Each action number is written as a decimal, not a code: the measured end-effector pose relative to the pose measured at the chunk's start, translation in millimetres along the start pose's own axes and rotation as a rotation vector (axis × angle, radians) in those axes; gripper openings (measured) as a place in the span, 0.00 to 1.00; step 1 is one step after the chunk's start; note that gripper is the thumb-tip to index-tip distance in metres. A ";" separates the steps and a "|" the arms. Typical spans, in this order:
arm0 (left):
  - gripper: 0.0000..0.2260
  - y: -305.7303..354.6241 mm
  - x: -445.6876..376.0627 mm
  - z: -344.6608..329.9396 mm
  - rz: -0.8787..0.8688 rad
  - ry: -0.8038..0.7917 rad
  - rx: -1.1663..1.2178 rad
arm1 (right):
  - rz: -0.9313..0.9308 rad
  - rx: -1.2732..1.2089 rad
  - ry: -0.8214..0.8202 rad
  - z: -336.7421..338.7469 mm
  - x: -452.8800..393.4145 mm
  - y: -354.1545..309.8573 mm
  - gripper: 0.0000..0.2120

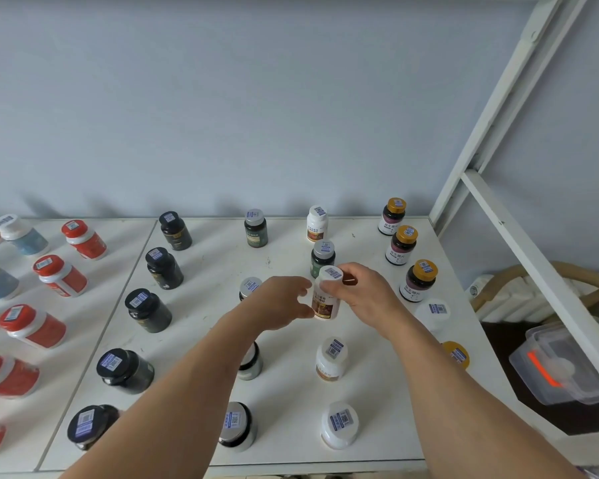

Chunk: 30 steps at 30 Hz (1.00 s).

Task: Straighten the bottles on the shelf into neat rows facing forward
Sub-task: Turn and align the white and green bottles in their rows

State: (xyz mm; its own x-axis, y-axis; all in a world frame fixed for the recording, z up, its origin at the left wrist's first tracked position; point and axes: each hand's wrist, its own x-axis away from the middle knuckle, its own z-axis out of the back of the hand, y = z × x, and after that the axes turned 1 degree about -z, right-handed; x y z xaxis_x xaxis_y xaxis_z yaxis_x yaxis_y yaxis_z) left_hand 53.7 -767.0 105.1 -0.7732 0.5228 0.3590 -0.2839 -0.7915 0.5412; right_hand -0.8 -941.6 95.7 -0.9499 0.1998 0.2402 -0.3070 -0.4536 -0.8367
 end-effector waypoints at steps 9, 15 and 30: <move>0.27 0.4 1.4 -0.7 -0.110 0.055 -0.338 | -0.040 0.002 -0.066 -15.5 -0.9 25.0 0.23; 0.27 -3.0 -4.2 6.5 -0.121 0.069 -0.299 | -0.063 -0.105 -0.070 -10.0 -1.1 22.3 0.28; 0.28 -4.6 -62.1 35.6 0.009 0.084 -0.210 | -0.016 0.097 -0.124 2.6 -88.1 2.7 0.31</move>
State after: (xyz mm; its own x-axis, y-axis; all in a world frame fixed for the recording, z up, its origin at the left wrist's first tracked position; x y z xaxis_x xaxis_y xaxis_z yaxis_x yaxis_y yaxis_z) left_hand 123.2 -784.5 107.4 -0.8183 0.4941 0.2937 -0.3819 -0.8492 0.3647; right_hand 81.9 -962.7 73.5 -0.9428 0.1017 0.3174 -0.3210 -0.5337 -0.7824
